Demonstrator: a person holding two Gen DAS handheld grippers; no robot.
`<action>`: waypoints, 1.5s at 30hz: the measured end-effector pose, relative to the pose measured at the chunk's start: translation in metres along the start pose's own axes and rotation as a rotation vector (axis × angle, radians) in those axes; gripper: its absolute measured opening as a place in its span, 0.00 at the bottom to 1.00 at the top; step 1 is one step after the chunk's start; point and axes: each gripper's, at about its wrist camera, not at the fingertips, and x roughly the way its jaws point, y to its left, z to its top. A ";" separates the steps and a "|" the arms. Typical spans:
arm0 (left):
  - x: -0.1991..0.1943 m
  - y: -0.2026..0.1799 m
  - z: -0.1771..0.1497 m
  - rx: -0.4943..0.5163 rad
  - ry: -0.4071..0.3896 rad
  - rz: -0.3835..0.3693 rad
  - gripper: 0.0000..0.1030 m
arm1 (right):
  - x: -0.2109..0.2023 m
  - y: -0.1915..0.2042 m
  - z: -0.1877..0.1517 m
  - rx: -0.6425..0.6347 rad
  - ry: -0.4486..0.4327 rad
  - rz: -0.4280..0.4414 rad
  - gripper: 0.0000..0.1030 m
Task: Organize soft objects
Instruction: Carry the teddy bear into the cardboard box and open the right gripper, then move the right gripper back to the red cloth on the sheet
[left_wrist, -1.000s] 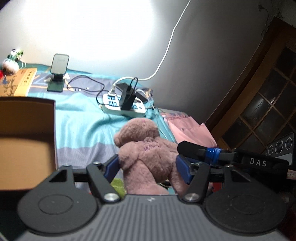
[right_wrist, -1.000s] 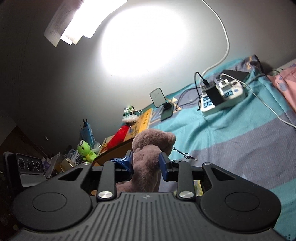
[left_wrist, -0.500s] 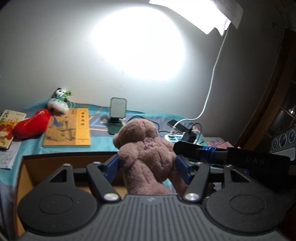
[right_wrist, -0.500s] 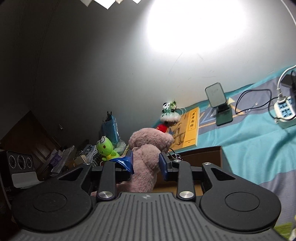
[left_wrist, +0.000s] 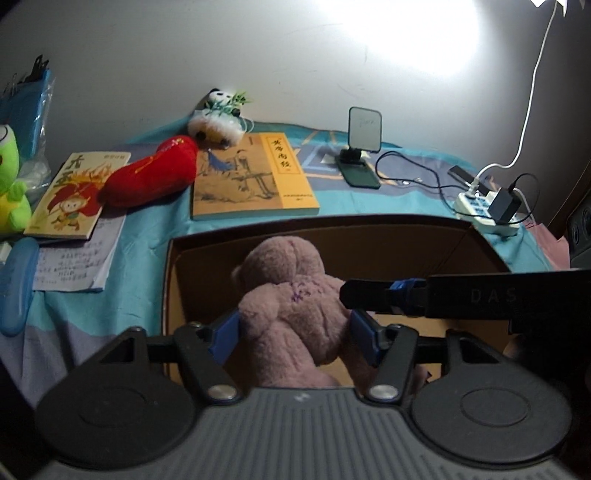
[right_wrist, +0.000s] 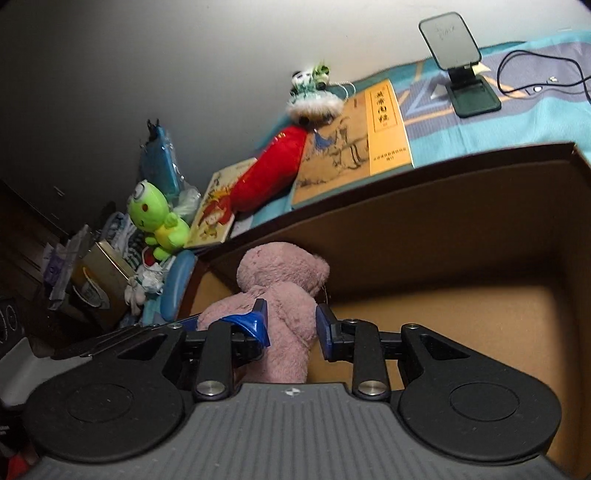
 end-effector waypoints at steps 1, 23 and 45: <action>0.002 0.002 -0.002 0.003 0.011 0.011 0.60 | 0.004 0.001 0.000 0.009 0.016 -0.007 0.11; -0.045 -0.032 -0.017 0.058 0.000 0.153 0.62 | -0.035 0.015 -0.018 -0.071 -0.013 -0.091 0.12; -0.091 -0.151 -0.052 0.087 -0.025 0.321 0.68 | -0.148 -0.024 -0.058 -0.108 -0.085 -0.086 0.14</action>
